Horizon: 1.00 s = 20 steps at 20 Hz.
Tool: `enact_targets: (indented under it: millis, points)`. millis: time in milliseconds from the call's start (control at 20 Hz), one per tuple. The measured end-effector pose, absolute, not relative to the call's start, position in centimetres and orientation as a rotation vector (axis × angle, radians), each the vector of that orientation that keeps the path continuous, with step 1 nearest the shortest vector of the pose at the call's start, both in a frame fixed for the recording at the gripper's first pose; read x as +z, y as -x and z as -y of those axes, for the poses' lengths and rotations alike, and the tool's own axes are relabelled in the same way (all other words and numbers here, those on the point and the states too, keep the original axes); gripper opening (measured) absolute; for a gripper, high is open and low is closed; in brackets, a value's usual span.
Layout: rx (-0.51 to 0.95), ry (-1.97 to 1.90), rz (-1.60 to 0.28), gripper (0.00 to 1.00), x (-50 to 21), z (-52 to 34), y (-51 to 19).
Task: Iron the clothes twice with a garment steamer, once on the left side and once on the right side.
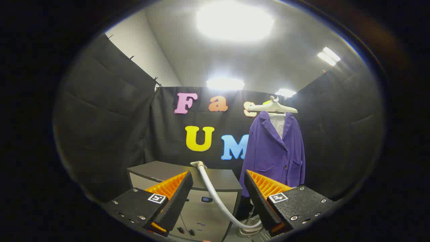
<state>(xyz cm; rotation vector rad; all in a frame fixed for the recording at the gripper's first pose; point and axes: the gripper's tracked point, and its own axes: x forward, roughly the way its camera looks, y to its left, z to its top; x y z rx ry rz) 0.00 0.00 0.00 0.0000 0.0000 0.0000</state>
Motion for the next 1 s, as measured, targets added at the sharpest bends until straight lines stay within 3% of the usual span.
enact_targets:
  millis: [1000]
  points:
    - [-0.019, -0.005, 0.009, 0.95, 0.7, 2.6, -0.9]
